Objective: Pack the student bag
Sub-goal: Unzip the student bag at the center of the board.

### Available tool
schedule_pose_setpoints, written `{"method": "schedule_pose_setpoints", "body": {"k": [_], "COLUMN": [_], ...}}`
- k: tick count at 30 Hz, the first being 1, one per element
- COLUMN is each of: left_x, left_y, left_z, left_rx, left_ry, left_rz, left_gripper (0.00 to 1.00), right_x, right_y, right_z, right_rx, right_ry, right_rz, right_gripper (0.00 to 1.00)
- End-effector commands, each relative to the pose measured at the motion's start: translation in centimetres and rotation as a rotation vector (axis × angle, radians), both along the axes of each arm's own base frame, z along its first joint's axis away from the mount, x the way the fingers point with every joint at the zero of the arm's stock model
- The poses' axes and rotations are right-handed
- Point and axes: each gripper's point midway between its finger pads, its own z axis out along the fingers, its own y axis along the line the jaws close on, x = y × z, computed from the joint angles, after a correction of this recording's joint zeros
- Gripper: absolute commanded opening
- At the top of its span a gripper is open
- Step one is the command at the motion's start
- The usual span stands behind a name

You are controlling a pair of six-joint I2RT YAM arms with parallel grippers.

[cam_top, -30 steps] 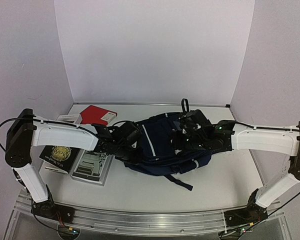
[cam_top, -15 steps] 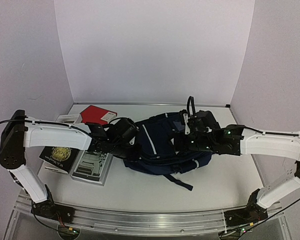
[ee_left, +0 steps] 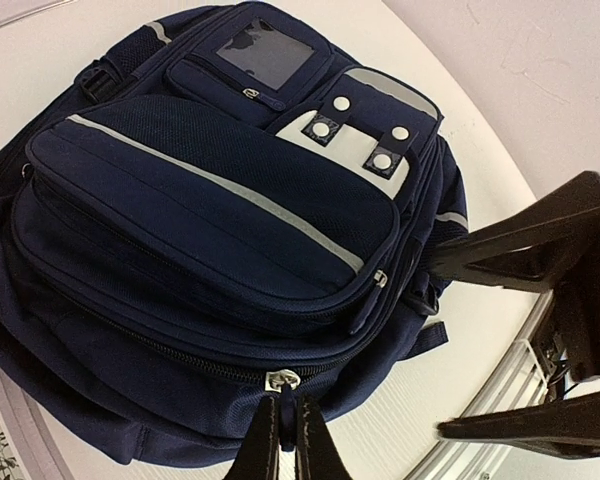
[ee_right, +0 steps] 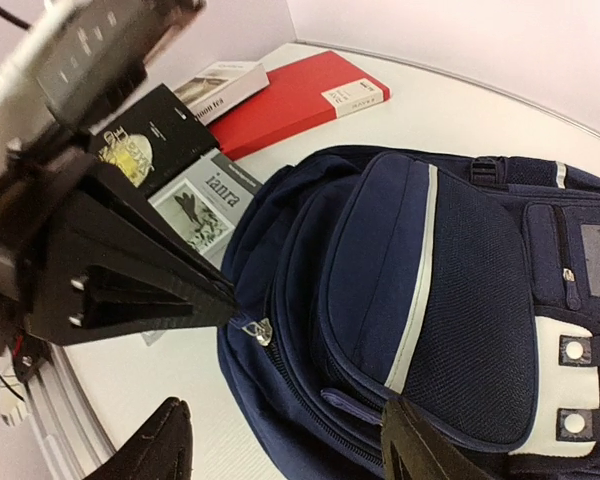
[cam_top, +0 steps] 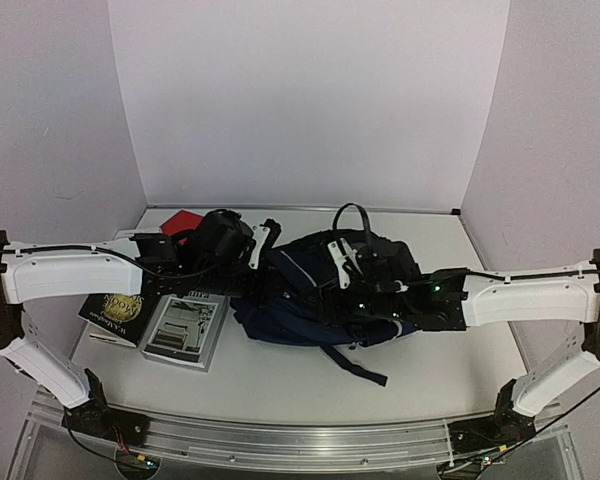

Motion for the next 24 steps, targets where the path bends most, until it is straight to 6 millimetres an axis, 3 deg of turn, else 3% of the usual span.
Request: {"method": "schedule_pose_setpoints", "body": {"k": [1,12,24], "left_x": [0.0,0.0,0.4], "left_y": [-0.7,-0.9,-1.0], "left_z": [6.6,6.9,7.4], "left_rx": [-0.172,-0.174,-0.198], "left_ry": [-0.118,-0.117,-0.114], "left_rz": [-0.027,-0.034,-0.033], "left_gripper": [0.0,0.0,0.0], "right_x": [1.5,3.9,3.6], "right_y": [1.4,1.0,2.9], "right_z": [0.9,-0.7,-2.8], "right_rx": [-0.048,-0.147,-0.224], "right_ry": [-0.117,-0.179,-0.223], "right_rz": [-0.011,-0.136,-0.081], "right_gripper": [0.61,0.54,0.55]}}
